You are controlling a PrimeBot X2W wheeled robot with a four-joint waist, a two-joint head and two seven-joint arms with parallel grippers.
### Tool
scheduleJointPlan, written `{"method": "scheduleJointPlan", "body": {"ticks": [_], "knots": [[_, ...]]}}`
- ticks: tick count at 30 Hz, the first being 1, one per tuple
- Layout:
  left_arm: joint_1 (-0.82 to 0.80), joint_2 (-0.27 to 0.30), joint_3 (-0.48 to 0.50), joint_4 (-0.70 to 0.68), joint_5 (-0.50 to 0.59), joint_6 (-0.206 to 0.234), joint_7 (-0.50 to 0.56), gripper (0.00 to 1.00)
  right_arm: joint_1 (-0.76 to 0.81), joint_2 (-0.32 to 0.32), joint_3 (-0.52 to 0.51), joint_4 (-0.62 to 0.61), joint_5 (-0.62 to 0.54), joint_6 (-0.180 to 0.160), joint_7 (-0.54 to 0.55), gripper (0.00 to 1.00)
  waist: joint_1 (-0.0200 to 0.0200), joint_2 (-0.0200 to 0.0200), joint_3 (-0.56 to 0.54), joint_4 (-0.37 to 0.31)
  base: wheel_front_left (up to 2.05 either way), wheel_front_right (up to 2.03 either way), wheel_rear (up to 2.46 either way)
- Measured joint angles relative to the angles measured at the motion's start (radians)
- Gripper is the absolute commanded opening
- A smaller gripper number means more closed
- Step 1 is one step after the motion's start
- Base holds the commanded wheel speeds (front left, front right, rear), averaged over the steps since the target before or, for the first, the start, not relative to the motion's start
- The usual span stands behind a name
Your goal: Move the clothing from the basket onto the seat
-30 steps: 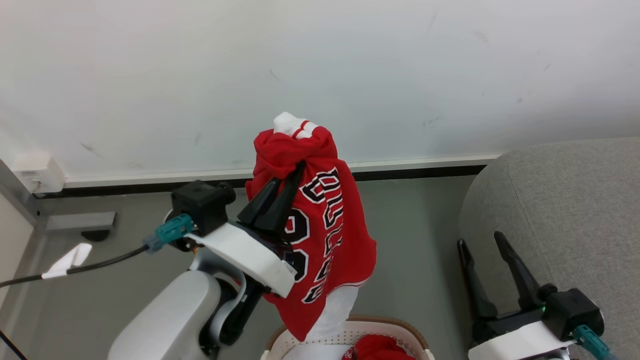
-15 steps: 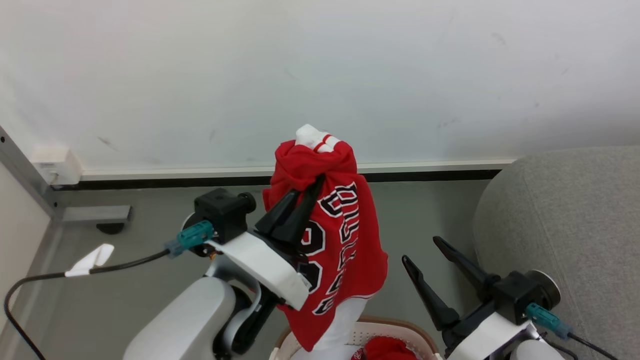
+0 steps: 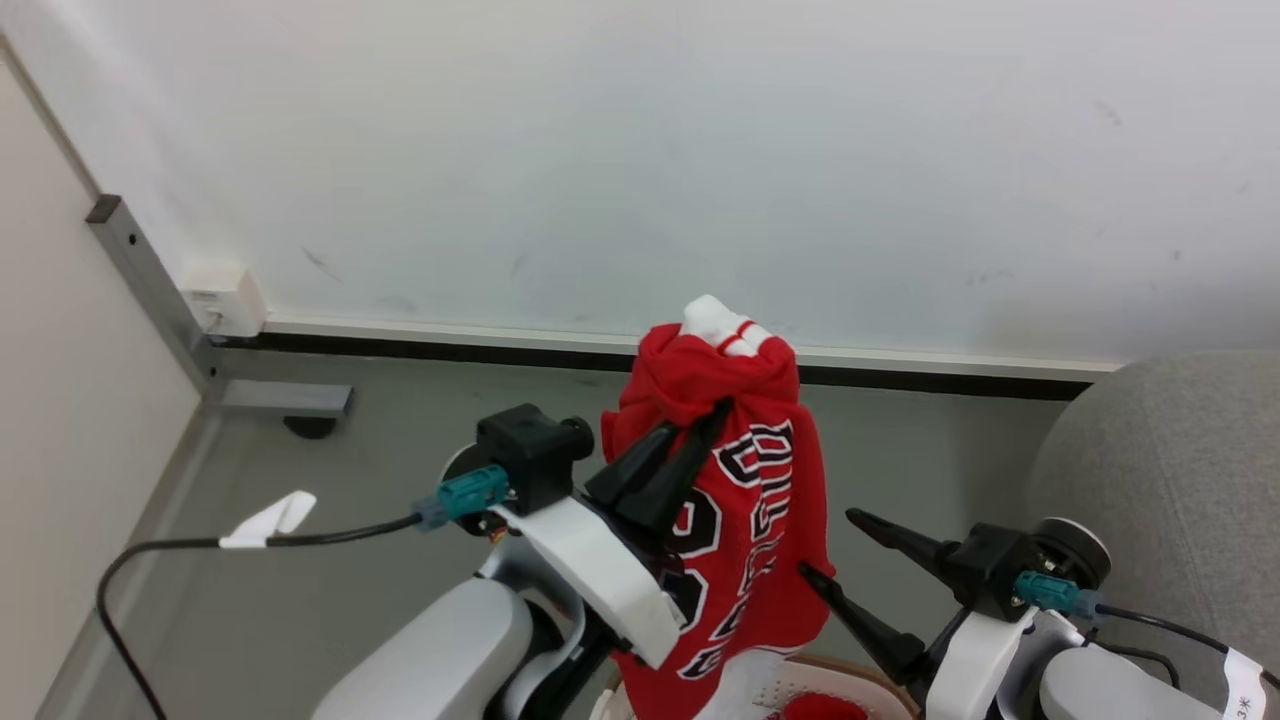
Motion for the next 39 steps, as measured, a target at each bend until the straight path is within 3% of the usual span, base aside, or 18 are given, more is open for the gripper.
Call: {"method": "scheduleJointPlan", "body": {"ticks": [6,9,12,21,28,29,30,31,39], "knots": [[0.002,-0.021,-0.042,-0.001,0.0,-0.016,0.016,0.0,-0.1,-0.047,0.206,0.038,0.07,0.0,-0.025,1.0,0.0,0.0,-0.012,0.048,0.0,0.0,0.0],[0.002,-0.031,-0.067,-0.002,0.004,-0.028,0.026,0.0,-0.138,-0.064,0.256,0.055,0.089,0.0,-0.04,1.0,0.0,0.0,-0.017,0.071,0.0,0.0,0.0],[0.002,-0.037,-0.085,-0.002,0.006,-0.038,0.034,0.0,-0.153,-0.077,0.269,0.048,0.092,0.0,-0.031,1.0,0.0,0.0,-0.022,0.092,0.0,0.0,0.0],[0.001,-0.058,-0.112,0.003,0.006,-0.051,0.038,0.0,-0.077,-0.087,0.273,-0.128,-0.01,0.0,0.099,1.0,0.0,0.0,-0.031,0.146,0.0,0.0,0.0],[0.001,-0.059,-0.115,0.007,0.006,-0.049,0.037,0.0,-0.072,-0.053,0.273,-0.107,-0.008,0.0,0.072,1.0,-0.0001,0.0,-0.03,0.155,0.0,0.0,0.0],[0.001,-0.059,-0.114,0.007,0.006,-0.049,0.036,0.0,-0.072,-0.045,0.273,-0.094,-0.003,0.0,0.065,0.44,0.0,0.0,-0.029,0.155,0.0,0.0,0.0],[0.001,-0.058,-0.113,0.008,0.005,-0.048,0.036,0.0,-0.072,-0.037,0.273,-0.085,0.0,0.0,0.061,0.44,0.0,0.0,-0.029,0.155,0.0,0.0,0.0],[0.001,-0.057,-0.112,0.009,0.005,-0.048,0.036,0.0,-0.072,-0.033,0.273,-0.079,0.004,0.0,0.056,0.0,0.0,0.0,-0.029,0.155,0.0,0.0,0.0],[0.001,-0.044,-0.104,0.013,0.002,-0.036,0.033,0.0,-0.065,-0.021,0.273,-0.059,0.023,0.0,0.029,0.0,0.0,0.0,-0.027,0.138,0.0,0.0,0.0]]}}
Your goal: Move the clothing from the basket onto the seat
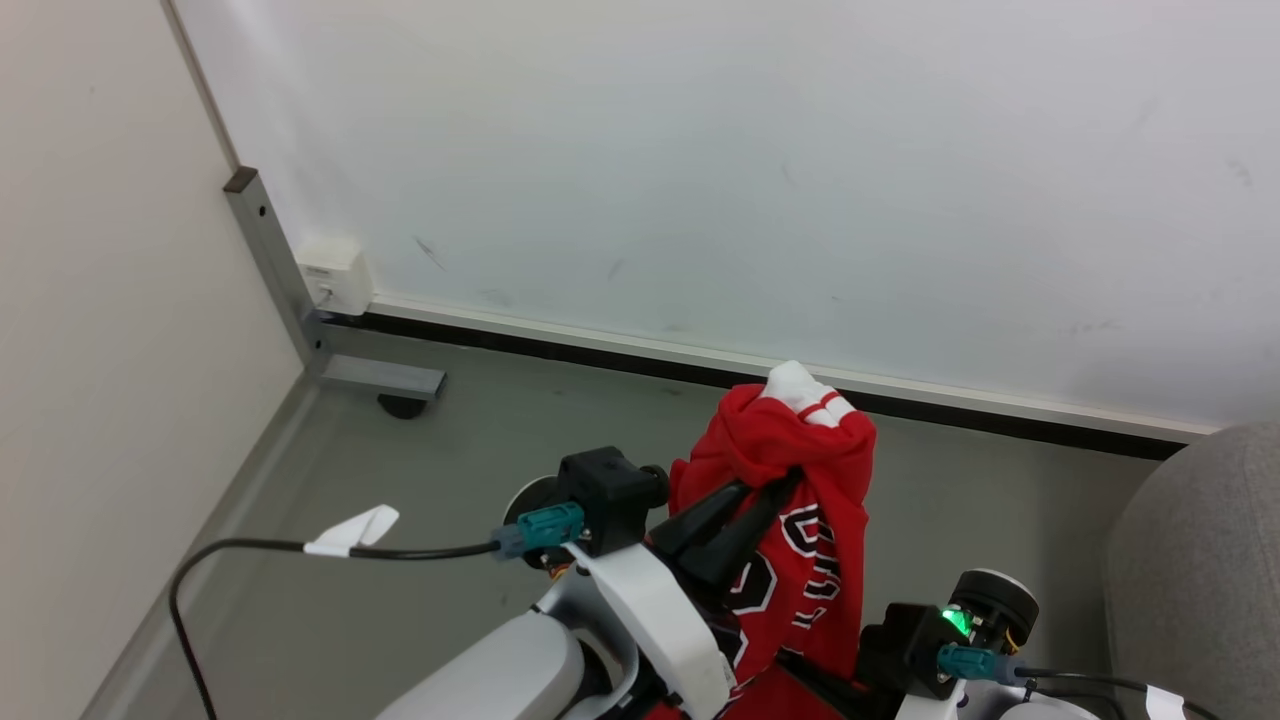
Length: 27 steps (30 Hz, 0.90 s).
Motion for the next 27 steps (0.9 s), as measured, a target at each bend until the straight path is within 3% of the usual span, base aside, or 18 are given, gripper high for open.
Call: {"method": "scheduleJointPlan", "body": {"ticks": [13,22,25,26,27], "knots": [[0.0,0.007,0.001,0.002,-0.003,0.01,-0.003,0.0,-0.004,0.004,0.0,0.021,0.017,0.0,-0.025,0.0,0.0,0.0,0.004,-0.037,0.0,0.0,0.0],[0.0,0.018,0.008,0.006,-0.006,0.027,-0.007,0.0,-0.032,0.017,0.001,0.057,0.085,0.0,-0.105,0.0,-0.0001,0.0,0.005,-0.069,0.0,0.0,0.0],[0.002,0.026,0.006,0.006,-0.007,0.028,-0.008,0.16,-0.06,0.021,-0.003,0.076,0.13,0.0,-0.123,0.0,0.0,0.0,0.01,-0.087,0.0,0.0,0.0],[0.004,0.028,0.007,0.005,-0.006,0.031,-0.01,0.62,-0.061,0.025,-0.02,0.076,0.146,0.0,-0.124,0.0,-0.0001,0.0,0.012,-0.094,0.0,0.0,0.0],[0.004,0.031,0.008,0.004,-0.006,0.033,-0.01,1.0,-0.061,0.032,-0.049,0.07,0.15,0.0,-0.124,0.0,-0.0001,0.0,0.015,-0.102,0.0,0.0,0.0]]}}
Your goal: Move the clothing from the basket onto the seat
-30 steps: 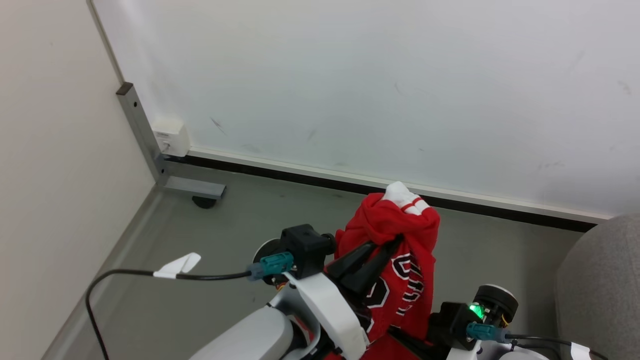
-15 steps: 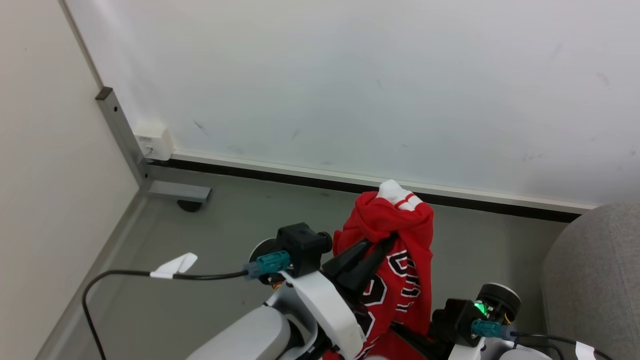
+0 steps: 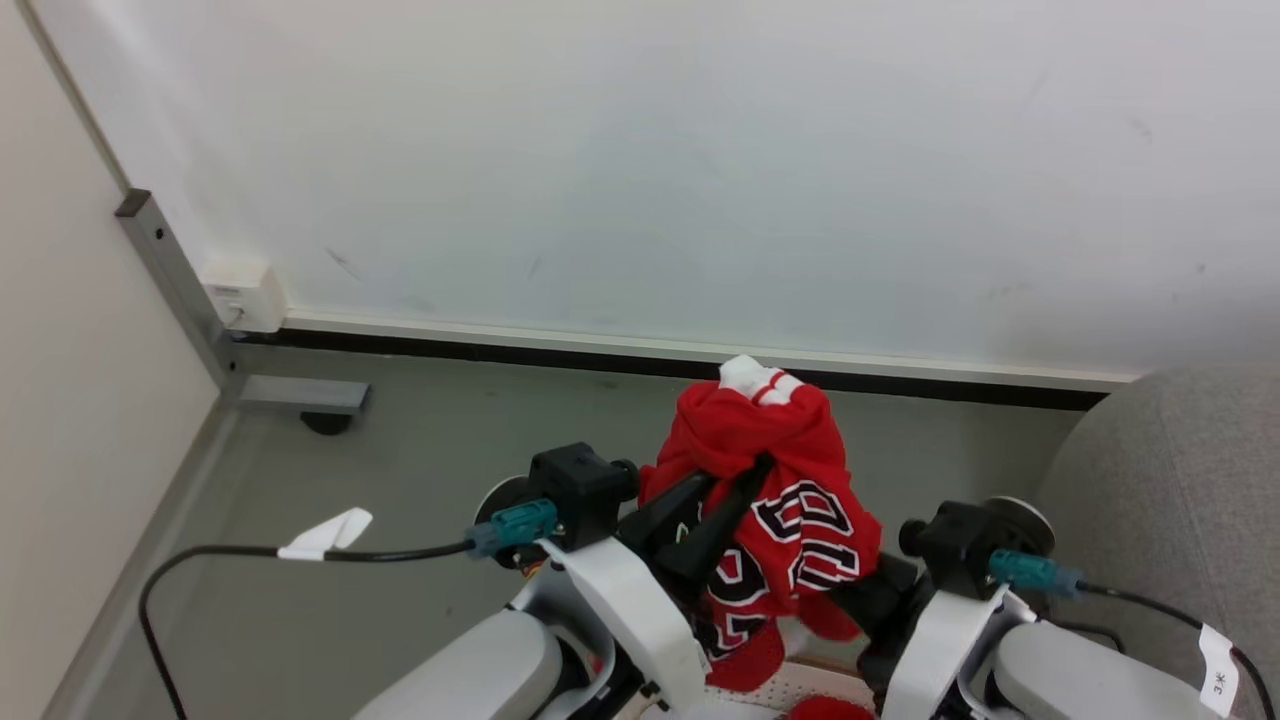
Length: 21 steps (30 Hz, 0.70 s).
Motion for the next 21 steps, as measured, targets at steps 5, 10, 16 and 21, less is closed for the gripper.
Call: {"method": "scheduleJointPlan", "body": {"ticks": [5,10,16,21], "knots": [[0.002,0.013,0.005,-0.013,0.0,0.004,-0.011,1.0,0.04,0.022,-0.156,-0.044,-0.042,0.0,-0.003,0.0,0.0,0.0,0.021,-0.043,0.0,0.0,0.0],[0.012,0.031,0.0,-0.018,0.001,0.002,-0.011,1.0,0.109,0.042,-0.299,-0.081,-0.102,0.0,-0.003,0.0,0.0,0.0,0.041,-0.101,0.0,0.0,0.0],[0.017,0.046,-0.005,-0.034,0.013,-0.005,-0.036,1.0,0.193,0.056,-0.492,-0.127,-0.165,0.0,-0.003,0.0,0.0001,0.0,0.059,-0.185,0.0,0.0,0.0],[0.018,0.06,-0.011,-0.047,0.037,-0.015,-0.065,1.0,0.275,0.08,-0.656,-0.157,-0.206,0.0,-0.003,0.0,0.0,0.0,0.069,-0.262,0.0,0.0,0.0]]}}
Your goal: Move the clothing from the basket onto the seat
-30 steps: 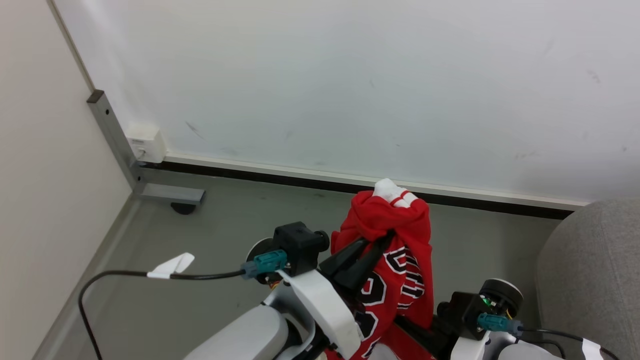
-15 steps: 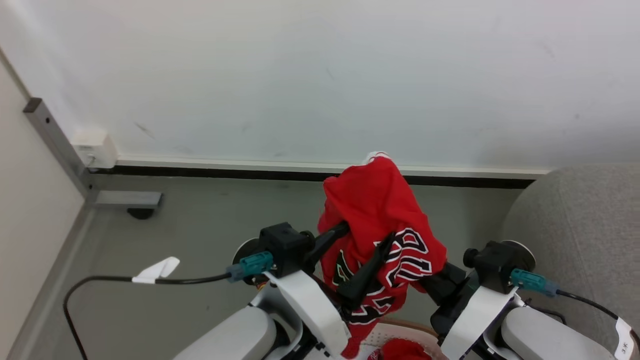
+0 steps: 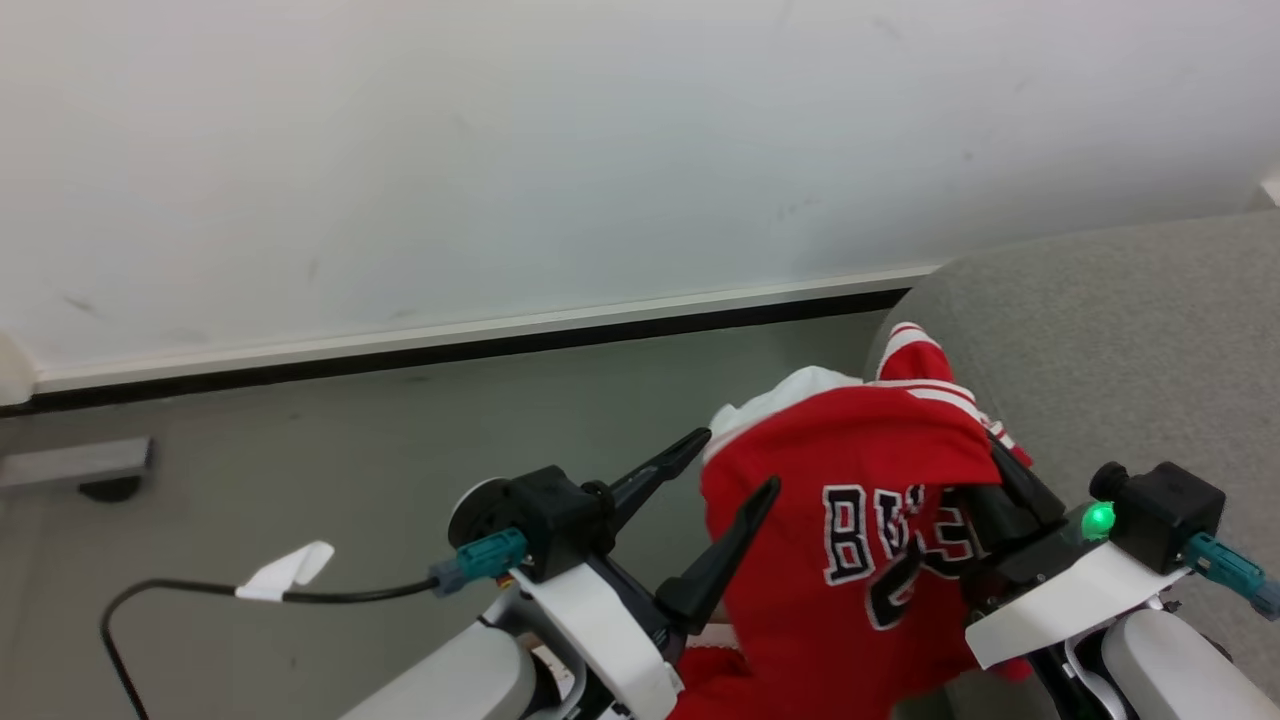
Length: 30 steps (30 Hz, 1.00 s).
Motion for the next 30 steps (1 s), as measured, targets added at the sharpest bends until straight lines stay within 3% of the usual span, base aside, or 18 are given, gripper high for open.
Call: {"method": "scheduleJointPlan", "body": {"ticks": [8,17,30], "knots": [[0.003,0.022,-0.008,-0.009,0.028,0.0,-0.035,1.0,0.091,0.04,-0.151,-0.055,-0.071,0.0,0.0,0.0,-0.0001,0.0,0.009,-0.128,0.0,0.0,0.0],[0.002,0.029,-0.014,-0.007,0.056,0.013,-0.052,1.0,0.145,0.091,-0.248,-0.129,-0.067,0.0,0.0,0.0,-0.0002,0.0,0.037,-0.25,0.0,0.0,0.0],[-0.007,0.012,-0.017,0.01,0.064,0.023,-0.063,1.0,0.157,0.108,-0.305,-0.141,-0.094,0.0,0.0,0.0,-0.0001,0.0,0.079,-0.277,0.0,0.0,0.0]]}}
